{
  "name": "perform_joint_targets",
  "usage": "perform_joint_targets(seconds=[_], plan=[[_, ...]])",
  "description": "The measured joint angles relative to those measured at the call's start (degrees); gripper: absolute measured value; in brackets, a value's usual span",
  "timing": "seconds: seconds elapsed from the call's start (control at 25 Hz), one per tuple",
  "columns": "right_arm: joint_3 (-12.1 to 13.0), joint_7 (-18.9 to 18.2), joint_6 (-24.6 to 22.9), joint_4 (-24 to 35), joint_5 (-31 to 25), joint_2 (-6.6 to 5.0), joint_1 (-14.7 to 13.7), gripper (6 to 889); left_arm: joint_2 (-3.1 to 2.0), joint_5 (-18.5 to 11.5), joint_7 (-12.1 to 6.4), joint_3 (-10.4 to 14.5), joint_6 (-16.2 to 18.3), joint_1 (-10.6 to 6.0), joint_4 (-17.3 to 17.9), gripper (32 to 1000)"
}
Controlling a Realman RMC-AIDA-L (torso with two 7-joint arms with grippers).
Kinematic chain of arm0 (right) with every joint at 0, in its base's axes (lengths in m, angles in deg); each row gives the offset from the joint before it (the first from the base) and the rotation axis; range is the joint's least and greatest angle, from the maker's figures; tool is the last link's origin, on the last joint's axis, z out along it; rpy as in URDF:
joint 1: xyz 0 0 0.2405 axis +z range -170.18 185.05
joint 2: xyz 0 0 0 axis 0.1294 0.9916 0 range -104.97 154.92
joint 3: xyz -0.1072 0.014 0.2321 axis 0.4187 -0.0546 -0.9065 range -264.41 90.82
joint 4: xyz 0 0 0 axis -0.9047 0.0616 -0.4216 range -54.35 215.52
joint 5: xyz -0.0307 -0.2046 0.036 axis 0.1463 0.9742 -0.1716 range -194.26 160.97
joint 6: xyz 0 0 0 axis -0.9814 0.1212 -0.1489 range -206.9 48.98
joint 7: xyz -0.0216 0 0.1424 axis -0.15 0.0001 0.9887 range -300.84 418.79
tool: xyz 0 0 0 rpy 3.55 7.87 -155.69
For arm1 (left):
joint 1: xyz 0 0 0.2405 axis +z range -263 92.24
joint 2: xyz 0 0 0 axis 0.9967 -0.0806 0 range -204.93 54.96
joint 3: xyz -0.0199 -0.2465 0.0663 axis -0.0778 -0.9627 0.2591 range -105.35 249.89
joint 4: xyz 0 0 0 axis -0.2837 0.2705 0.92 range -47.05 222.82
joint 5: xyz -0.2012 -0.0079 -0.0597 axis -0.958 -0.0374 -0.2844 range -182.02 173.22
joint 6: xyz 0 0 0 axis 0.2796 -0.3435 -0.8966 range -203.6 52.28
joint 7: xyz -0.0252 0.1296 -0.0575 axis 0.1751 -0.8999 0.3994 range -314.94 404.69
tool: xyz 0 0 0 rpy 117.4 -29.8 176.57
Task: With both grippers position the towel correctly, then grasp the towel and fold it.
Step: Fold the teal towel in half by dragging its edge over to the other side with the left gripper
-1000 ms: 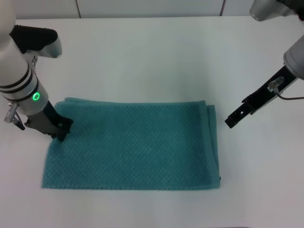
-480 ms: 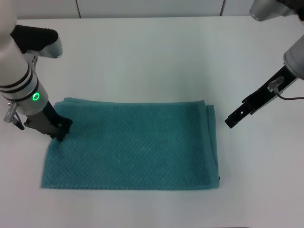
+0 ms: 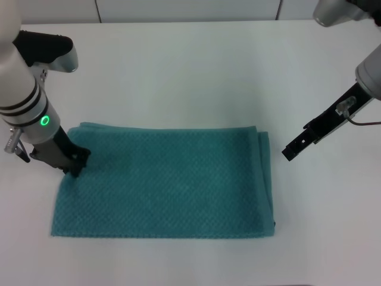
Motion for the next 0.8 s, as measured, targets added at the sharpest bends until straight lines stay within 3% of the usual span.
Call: perform_joint_targets(seconds=[0.48,0.8], plan=[[0.0,-0.05,-0.16,0.0,0.0,0.0,-0.32,857,-0.98,0.0,-0.11,2.21,-0.94,0.03,0.58,75],[0.0,-0.09,-0.5,0.0,-0.01,0.0,-0.55,856,-2.47,0.08,-0.09,2.93,-0.58,0.66,0.8,73]])
